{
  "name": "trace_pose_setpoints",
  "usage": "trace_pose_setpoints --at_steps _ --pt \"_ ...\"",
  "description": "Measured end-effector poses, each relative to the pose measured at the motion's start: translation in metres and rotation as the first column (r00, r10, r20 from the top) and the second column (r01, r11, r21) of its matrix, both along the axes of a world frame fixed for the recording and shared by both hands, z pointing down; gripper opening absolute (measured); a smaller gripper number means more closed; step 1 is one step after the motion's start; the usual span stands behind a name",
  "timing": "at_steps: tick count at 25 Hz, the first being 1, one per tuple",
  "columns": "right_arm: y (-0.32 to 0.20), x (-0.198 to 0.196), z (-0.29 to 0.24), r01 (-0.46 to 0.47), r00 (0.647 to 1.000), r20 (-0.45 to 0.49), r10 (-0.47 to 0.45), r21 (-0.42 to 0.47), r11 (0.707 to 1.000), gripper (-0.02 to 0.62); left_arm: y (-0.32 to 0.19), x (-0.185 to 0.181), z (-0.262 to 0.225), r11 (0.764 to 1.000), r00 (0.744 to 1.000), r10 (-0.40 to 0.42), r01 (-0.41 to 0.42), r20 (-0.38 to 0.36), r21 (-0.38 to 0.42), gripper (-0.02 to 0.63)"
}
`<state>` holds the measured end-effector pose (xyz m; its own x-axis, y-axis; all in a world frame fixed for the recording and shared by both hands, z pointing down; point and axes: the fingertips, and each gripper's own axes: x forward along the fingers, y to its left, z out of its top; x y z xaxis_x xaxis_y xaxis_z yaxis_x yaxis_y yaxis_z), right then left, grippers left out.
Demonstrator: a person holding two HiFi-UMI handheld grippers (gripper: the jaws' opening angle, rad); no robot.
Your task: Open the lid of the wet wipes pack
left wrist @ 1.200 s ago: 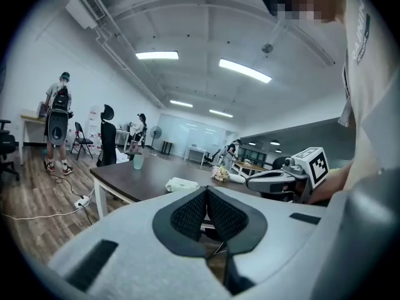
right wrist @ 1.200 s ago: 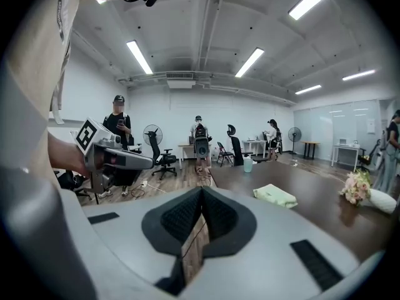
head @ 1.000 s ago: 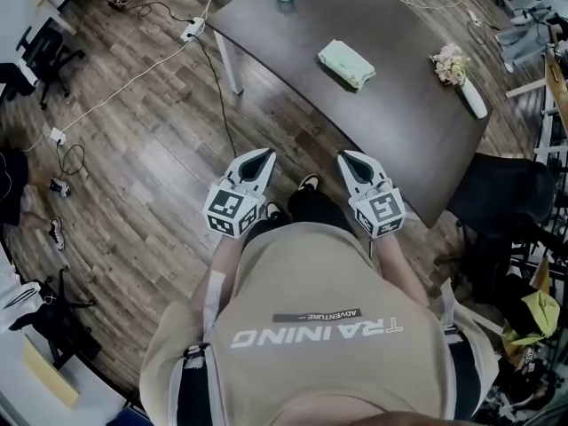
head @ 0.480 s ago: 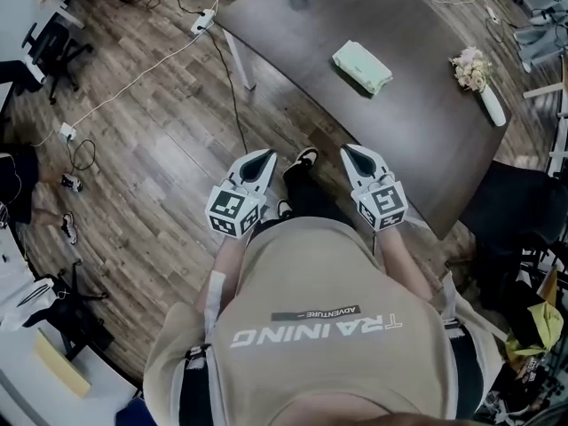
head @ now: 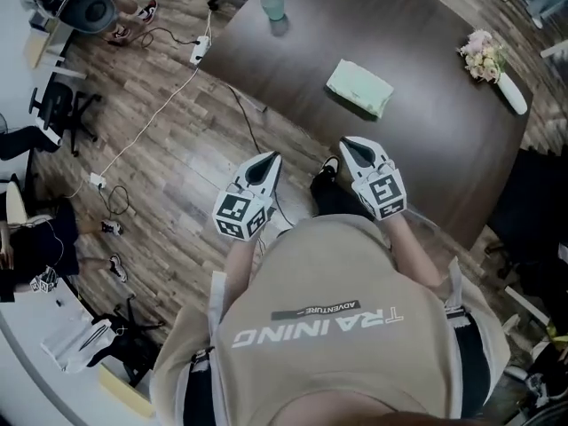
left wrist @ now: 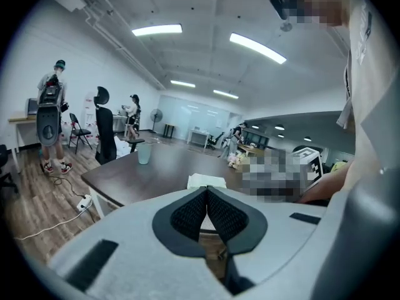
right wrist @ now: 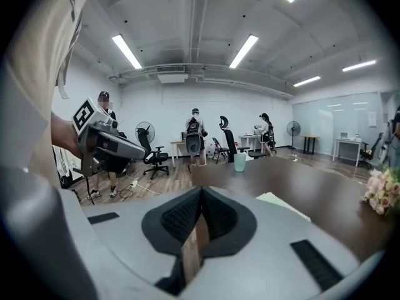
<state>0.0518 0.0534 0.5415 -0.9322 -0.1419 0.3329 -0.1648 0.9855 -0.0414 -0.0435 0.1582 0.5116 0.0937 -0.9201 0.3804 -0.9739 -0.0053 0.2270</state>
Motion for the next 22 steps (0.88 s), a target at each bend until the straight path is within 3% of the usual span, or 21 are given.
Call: trace_pose_setpoints --at_steps 10,22 --pt "-0.114 -0.009 -0.011 -0.105 0.994 0.023 0.104 0.025 0.994 0.014 -0.155 -0.016 -0.036 0.983 0.986 0.162 -0.164 0.036 0.078 0.009" --pt "-0.175 0.022 -0.007 -0.303 0.95 0.074 0.303 -0.008 0.953 0.014 -0.228 0.004 -0.033 0.944 0.942 0.327 -0.328 0.082 0.01 0.009"
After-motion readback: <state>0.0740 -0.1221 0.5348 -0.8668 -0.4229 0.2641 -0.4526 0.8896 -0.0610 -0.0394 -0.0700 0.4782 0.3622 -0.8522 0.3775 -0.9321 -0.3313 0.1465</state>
